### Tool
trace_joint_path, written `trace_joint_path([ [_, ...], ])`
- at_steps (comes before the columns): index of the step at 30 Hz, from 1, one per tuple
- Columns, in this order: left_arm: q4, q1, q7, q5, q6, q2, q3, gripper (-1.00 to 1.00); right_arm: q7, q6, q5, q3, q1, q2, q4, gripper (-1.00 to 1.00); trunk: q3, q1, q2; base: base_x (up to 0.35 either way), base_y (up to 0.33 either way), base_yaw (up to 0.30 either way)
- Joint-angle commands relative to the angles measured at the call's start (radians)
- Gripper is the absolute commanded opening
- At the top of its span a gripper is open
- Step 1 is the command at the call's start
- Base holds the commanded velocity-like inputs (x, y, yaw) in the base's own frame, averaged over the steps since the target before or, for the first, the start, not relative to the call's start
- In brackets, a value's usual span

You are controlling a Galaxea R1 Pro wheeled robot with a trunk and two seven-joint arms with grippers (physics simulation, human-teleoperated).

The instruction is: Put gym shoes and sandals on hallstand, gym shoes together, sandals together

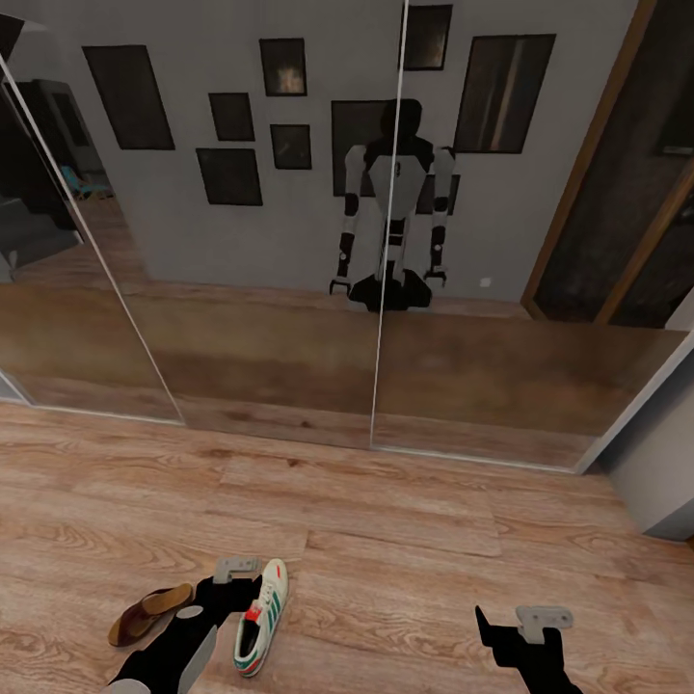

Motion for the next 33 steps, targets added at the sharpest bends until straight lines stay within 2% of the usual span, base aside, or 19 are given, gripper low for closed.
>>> trace_joint_path([
  [1,-0.002,0.000,-0.001,0.000,0.000,0.000,0.000,1.00,0.000,0.004,-0.003,0.000,0.000,0.000,0.000,1.00,-0.001,0.000,0.000,0.064,0.000,0.000],
  [17,-0.014,0.005,-0.002,0.001,0.001,0.007,-0.001,1.00,0.000,0.008,-0.005,0.004,-0.001,0.000,-0.003,1.00,-0.001,0.000,0.000,0.006,0.000,0.000],
  [23,-0.015,0.000,-0.004,0.000,-0.001,0.002,-0.004,1.00,0.000,0.008,-0.006,0.004,-0.001,0.001,-0.041,1.00,-0.020,0.023,-0.042,0.000,0.000,0.000],
  [25,-0.017,-0.004,-0.006,0.000,-0.001,-0.001,-0.014,1.00,0.000,0.008,-0.006,0.006,-0.001,0.002,-0.089,1.00,-0.026,0.031,-0.056,0.000,0.000,0.000],
  [26,-0.025,-0.011,-0.015,0.000,0.001,0.000,-0.038,1.00,0.000,0.011,-0.006,0.008,-0.001,0.002,-0.145,1.00,-0.029,0.035,-0.063,0.000,0.000,0.000],
  [33,-0.057,-0.023,-0.072,-0.003,0.032,0.005,-0.111,1.00,0.000,0.059,-0.006,0.008,-0.001,0.002,-0.235,1.00,-0.051,0.061,-0.112,0.000,0.000,0.000],
])
